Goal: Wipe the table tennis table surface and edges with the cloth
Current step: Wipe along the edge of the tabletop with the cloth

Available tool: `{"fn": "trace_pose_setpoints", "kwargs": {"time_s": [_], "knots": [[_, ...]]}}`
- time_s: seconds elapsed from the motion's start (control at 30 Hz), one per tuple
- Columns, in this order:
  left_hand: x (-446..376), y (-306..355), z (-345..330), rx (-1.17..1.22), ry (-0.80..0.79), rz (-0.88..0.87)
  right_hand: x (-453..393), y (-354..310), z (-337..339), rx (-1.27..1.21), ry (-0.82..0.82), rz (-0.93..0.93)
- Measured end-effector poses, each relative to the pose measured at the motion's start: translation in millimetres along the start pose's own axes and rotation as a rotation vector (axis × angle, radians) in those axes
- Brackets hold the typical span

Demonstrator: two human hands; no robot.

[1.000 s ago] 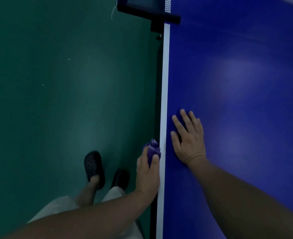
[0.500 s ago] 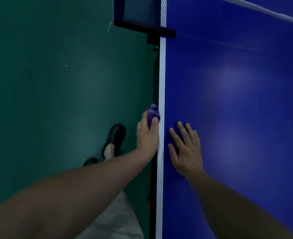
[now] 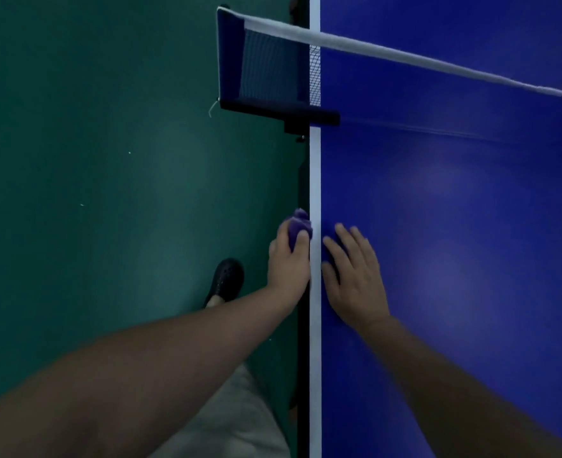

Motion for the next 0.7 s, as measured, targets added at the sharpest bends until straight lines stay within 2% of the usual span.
{"fn": "trace_pose_setpoints", "kwargs": {"time_s": [0.13, 0.23, 0.47, 0.6, 0.7], "knots": [[-50.3, 19.3, -1.3, 0.023, -0.007, -0.007, -87.1, -20.7, -0.3, 0.027, -0.04, -0.066], [-49.6, 21.9, -0.2, 0.055, -0.037, 0.005, -122.1, -33.6, -7.6, 0.064, -0.073, -0.15], [-8.7, 14.5, -2.4, 0.01, 0.032, 0.168, -123.9, -35.0, -12.5, 0.073, -0.03, -0.178], [-58.8, 41.5, -6.1, 0.102, 0.088, 0.127, -124.1, -36.3, -12.6, 0.081, -0.027, -0.172], [-117.0, 67.5, -12.0, 0.046, 0.126, 0.049, -124.4, -34.9, -10.7, 0.076, -0.016, -0.156]]}}
Point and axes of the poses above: each hand's wrist, its own x-axis away from the middle knuckle, its own z-axis out of the back of the hand, y = z × x, the point moved 2 cm from there along -x, towards the middle knuckle, and after that the axes turned 15 degrees about -z, right-handed, at the moved point
